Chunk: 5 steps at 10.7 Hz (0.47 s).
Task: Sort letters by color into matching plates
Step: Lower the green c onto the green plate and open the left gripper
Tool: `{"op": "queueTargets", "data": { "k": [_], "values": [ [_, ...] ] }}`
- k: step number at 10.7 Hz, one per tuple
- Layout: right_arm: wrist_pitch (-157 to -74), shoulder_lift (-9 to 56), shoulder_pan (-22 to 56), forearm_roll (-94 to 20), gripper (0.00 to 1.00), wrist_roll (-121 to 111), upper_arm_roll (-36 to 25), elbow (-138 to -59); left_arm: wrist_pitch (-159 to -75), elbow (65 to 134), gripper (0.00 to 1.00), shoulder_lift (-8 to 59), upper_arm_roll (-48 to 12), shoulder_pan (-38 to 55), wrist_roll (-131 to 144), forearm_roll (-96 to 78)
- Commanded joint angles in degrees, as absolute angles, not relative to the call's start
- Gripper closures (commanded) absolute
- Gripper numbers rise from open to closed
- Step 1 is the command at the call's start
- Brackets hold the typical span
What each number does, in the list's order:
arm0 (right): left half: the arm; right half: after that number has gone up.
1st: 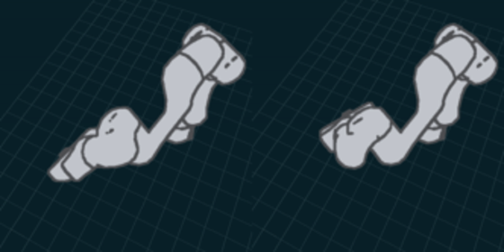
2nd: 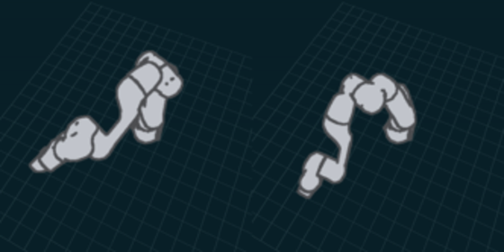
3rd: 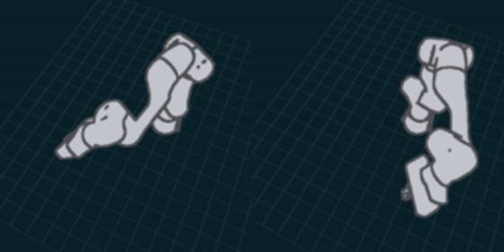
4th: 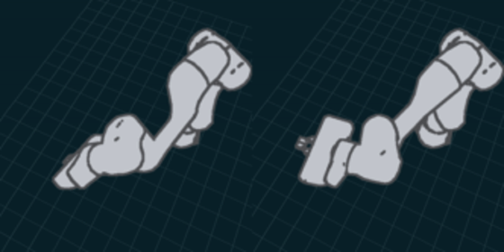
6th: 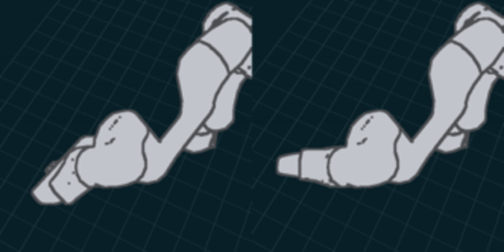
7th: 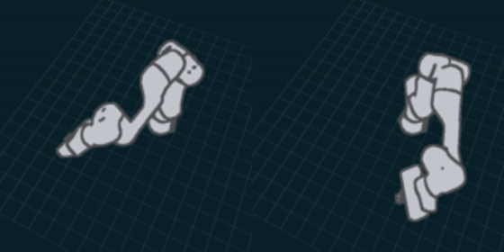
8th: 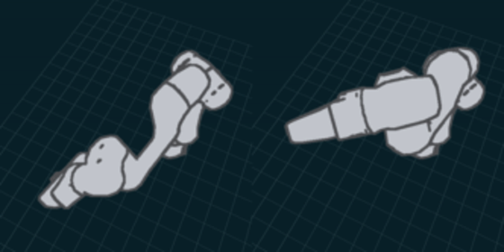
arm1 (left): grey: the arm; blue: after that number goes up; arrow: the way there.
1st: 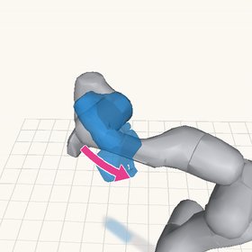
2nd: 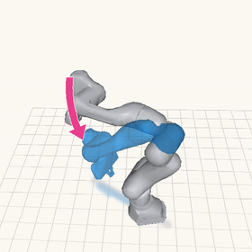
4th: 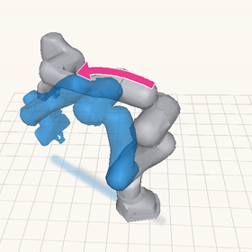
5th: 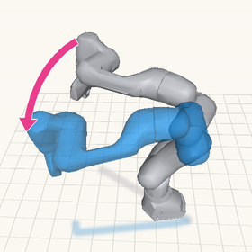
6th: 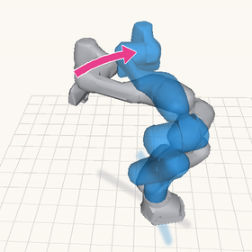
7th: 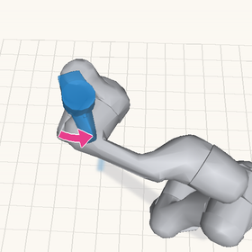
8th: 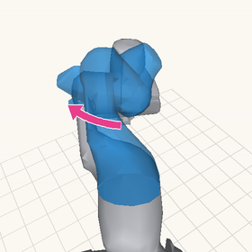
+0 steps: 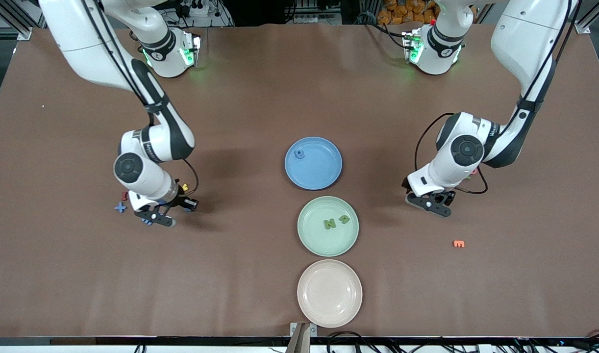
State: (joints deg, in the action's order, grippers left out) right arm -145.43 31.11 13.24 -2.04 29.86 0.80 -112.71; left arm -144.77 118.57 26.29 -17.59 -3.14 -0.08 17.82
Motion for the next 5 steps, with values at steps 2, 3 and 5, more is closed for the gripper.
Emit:
{"op": "queueTargets", "data": {
  "k": [2,3,5],
  "values": [
    [-140.74,31.02,22.39,-2.02,0.80,36.19,-0.09,-108.21,-152.58,125.50,0.00,24.52,-19.24,-13.08,-10.97,19.60],
    [-136.97,31.03,25.02,-1.93,0.80,38.82,-0.09,-105.76,-152.49,125.86,0.00,24.52,-20.73,-14.92,-11.42,19.60],
    [-132.73,31.38,29.60,-2.11,0.80,43.74,-0.09,-102.32,-152.49,126.12,0.00,25.22,-23.72,-17.83,-11.51,19.60]
  ]
}}
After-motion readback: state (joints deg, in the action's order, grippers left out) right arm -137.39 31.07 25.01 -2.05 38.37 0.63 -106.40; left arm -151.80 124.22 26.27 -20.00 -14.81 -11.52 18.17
